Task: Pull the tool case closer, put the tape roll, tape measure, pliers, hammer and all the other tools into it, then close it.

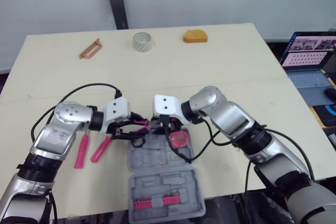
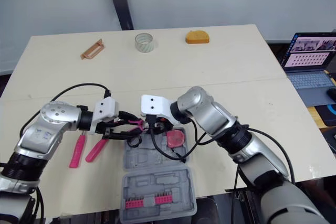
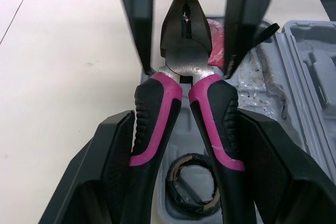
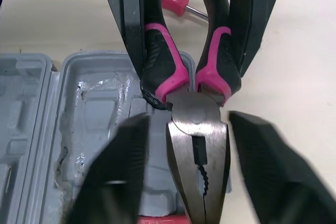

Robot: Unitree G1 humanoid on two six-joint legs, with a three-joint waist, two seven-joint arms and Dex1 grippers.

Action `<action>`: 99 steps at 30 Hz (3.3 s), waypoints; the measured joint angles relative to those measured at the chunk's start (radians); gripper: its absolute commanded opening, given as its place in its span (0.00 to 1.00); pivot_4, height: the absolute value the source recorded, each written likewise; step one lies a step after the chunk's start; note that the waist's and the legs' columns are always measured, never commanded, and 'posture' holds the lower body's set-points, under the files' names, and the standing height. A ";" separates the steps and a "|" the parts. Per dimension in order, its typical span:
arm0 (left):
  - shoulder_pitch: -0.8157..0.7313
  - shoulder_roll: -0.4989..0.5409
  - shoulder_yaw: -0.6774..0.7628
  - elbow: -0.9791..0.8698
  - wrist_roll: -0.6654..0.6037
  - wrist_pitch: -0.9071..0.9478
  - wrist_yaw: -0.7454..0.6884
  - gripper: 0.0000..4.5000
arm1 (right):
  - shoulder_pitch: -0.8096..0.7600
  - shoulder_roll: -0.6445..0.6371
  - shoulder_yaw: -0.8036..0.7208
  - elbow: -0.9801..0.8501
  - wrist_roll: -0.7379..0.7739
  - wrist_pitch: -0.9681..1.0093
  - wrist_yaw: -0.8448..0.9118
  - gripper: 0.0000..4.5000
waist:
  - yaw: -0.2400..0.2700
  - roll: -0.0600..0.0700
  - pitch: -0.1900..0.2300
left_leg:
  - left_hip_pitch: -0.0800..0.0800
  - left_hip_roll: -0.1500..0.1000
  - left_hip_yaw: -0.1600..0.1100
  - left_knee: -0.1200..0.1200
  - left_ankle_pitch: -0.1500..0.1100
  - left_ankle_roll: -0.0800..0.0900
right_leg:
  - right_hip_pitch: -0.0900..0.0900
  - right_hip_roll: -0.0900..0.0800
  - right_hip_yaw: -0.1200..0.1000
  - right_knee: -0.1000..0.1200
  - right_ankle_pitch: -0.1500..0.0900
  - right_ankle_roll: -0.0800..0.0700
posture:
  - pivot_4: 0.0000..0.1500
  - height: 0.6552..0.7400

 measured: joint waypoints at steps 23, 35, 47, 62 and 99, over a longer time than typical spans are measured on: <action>0.194 0.063 0.206 -0.100 -0.110 -0.090 -0.054 1.00 | 0.131 -0.093 -0.046 -0.129 -0.024 -0.062 -0.024 0.22 | -0.005 0.000 0.000 | 0.001 0.000 0.000 -0.002 0.000 0.000 | -0.001 0.000 0.000 0.000 0.000 0.000 | 1.00 1.00; 0.603 0.096 0.468 -0.188 -0.153 -0.253 -0.098 1.00 | 0.286 -0.165 -0.035 -0.297 -0.042 -0.078 -0.030 0.22 | 0.022 0.000 0.000 | 0.000 0.000 0.000 0.002 0.000 0.000 | 0.001 0.000 0.001 0.000 0.000 0.000 | 1.00 1.00; 0.669 0.093 0.492 -0.146 -0.151 -0.358 -0.078 1.00 | 0.361 -0.186 0.009 -0.312 -0.084 -0.080 -0.030 0.22 | 0.026 0.000 0.000 | 0.000 0.000 0.000 0.003 0.000 0.000 | 0.002 0.000 0.000 0.000 0.000 -0.001 | 1.00 1.00; 0.623 0.093 0.454 -0.146 -0.151 -0.337 -0.044 1.00 | 0.375 -0.174 0.012 -0.311 -0.112 -0.058 -0.056 0.22 | 0.026 0.000 0.000 | 0.000 0.000 0.000 0.003 0.000 0.000 | 0.002 0.000 0.000 0.000 0.000 -0.001 | 1.00 1.00; 0.593 0.093 0.435 -0.145 -0.144 -0.325 -0.020 1.00 | 0.375 -0.174 0.032 -0.307 -0.159 -0.040 -0.053 0.53 | 0.026 0.000 0.000 | 0.000 0.000 0.000 0.003 0.000 0.000 | 0.002 0.000 0.000 0.000 0.000 -0.001 | 1.00 1.00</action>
